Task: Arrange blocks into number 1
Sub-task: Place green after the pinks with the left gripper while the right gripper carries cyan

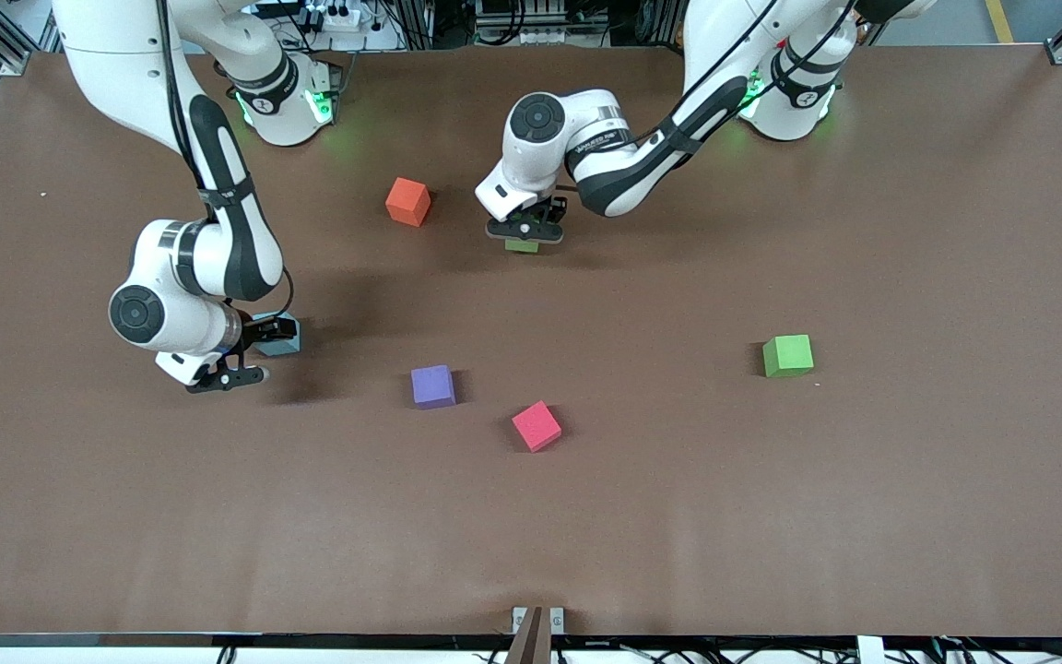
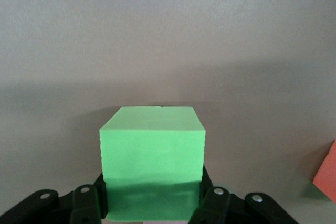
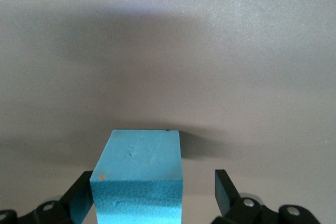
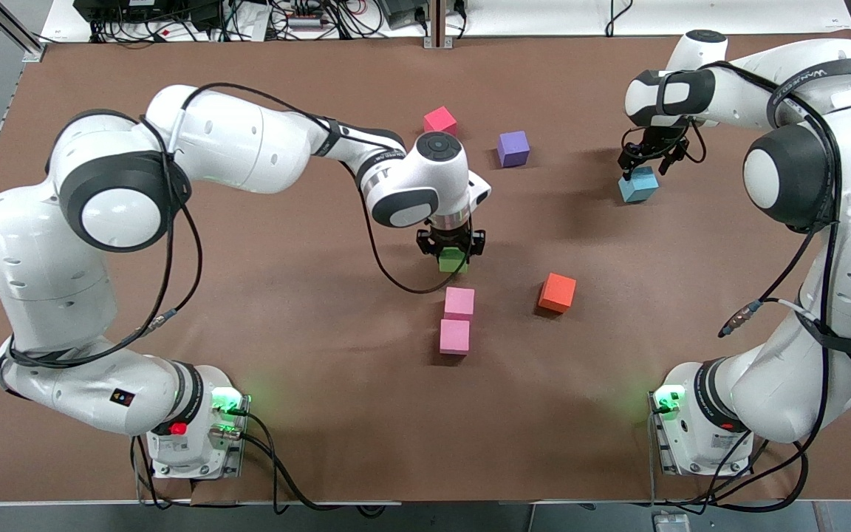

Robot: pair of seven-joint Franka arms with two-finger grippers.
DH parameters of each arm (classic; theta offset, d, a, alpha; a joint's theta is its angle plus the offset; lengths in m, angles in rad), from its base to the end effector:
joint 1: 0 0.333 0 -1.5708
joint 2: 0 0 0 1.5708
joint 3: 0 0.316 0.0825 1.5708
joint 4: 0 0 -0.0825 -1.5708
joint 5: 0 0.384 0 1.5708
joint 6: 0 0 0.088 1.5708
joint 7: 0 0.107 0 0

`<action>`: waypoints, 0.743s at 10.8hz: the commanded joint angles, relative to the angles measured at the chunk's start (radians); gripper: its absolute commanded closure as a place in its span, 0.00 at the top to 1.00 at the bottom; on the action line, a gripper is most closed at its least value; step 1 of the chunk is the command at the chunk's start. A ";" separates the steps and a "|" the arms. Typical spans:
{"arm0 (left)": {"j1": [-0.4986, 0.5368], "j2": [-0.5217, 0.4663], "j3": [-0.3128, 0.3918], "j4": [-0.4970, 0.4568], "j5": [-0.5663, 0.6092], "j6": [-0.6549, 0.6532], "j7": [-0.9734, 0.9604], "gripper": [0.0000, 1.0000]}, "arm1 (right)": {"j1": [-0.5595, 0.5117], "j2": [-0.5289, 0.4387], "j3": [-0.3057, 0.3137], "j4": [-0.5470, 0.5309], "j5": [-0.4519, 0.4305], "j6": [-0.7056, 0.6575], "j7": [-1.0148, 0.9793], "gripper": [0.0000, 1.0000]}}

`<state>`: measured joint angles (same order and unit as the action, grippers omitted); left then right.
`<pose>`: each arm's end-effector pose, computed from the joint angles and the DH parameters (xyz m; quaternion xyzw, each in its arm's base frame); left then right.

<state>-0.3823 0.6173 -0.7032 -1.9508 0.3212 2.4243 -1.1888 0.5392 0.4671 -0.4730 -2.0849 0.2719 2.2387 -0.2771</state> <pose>0.3063 -0.5381 0.2282 0.9960 -0.0215 -0.0708 0.0509 0.5549 0.0423 0.2025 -0.9892 -0.0815 0.1219 0.0026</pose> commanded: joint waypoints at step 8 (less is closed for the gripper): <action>-0.055 0.039 0.014 0.015 0.036 0.001 -0.100 0.00 | 0.001 -0.002 0.079 0.003 0.147 -0.053 -0.031 0.00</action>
<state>-0.4217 0.6492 -0.6991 -1.9501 0.3296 2.4243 -1.2640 0.5407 0.4786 -0.4187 -2.0815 0.3563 2.2004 -0.2836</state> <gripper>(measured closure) 0.379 0.410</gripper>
